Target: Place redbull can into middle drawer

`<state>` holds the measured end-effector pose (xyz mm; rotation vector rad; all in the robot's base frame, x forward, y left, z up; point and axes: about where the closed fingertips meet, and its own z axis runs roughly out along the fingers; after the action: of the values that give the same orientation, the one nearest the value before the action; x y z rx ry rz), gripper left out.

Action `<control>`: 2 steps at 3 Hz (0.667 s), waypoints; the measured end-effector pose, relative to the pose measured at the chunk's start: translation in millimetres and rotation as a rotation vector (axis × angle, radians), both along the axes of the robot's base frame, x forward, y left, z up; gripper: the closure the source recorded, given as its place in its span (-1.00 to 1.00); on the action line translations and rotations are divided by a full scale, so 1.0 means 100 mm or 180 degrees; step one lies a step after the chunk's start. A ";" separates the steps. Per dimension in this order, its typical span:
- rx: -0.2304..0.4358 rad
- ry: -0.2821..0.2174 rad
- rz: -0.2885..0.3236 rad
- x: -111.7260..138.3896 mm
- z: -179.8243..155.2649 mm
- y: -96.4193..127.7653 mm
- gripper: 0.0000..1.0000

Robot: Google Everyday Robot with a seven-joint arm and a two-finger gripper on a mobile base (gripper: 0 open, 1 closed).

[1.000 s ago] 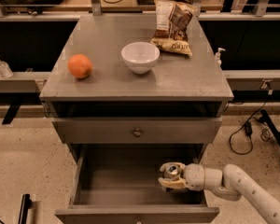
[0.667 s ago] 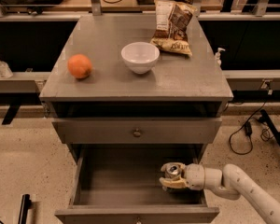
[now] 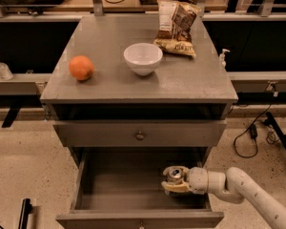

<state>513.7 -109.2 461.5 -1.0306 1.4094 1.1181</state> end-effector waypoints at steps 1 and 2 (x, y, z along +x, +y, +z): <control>0.0009 0.0002 0.0018 0.00 0.00 0.03 -0.45; 0.0015 0.0003 0.0029 0.00 0.00 0.05 -0.91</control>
Offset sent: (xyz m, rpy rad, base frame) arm -0.0002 0.0023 0.0001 0.0019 0.0004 0.0039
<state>513.3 -103.8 461.8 -1.0344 1.4035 1.1281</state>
